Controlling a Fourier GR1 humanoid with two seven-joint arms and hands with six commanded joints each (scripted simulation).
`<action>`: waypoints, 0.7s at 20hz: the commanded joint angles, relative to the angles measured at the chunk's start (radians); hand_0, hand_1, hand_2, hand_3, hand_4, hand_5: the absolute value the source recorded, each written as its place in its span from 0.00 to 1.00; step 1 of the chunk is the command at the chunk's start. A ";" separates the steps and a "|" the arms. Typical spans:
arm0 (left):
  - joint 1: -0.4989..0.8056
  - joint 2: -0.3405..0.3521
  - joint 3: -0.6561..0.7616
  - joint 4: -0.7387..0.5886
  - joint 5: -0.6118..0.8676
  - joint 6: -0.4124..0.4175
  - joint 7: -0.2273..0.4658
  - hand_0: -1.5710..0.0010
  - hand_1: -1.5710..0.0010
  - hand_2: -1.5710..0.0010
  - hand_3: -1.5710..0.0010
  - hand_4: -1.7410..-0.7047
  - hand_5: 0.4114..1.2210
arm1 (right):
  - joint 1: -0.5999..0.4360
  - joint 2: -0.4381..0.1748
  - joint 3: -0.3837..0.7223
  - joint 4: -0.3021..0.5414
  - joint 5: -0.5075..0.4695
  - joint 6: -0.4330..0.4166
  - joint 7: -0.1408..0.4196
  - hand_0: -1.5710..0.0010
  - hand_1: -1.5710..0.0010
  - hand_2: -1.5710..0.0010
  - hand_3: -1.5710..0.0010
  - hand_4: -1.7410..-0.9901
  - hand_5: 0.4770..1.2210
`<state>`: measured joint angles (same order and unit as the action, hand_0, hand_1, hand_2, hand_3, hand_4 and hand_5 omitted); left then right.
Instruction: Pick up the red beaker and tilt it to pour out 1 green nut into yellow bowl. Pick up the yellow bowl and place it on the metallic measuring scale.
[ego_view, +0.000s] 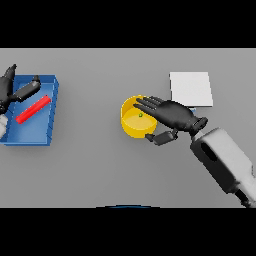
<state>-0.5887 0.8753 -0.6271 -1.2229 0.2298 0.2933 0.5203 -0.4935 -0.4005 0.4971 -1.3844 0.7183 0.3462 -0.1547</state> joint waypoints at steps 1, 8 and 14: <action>-0.005 -0.005 0.000 0.010 -0.002 0.003 0.004 1.00 1.00 1.00 1.00 0.91 0.38 | -0.022 0.005 0.011 0.033 0.010 0.005 -0.005 1.00 1.00 1.00 1.00 0.64 0.28; -0.028 -0.005 0.008 0.048 -0.001 -0.021 -0.010 1.00 1.00 1.00 1.00 0.91 0.40 | -0.109 0.048 0.070 0.149 0.025 0.073 -0.028 1.00 1.00 1.00 1.00 0.64 0.27; -0.025 0.002 0.010 0.027 0.007 -0.021 0.002 1.00 1.00 1.00 1.00 0.91 0.40 | -0.138 0.061 0.116 0.222 0.058 0.098 -0.035 1.00 1.00 1.00 1.00 0.58 0.26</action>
<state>-0.6136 0.8780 -0.6168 -1.1960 0.2366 0.2723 0.5221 -0.6308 -0.3390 0.6129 -1.1622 0.7768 0.4446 -0.1890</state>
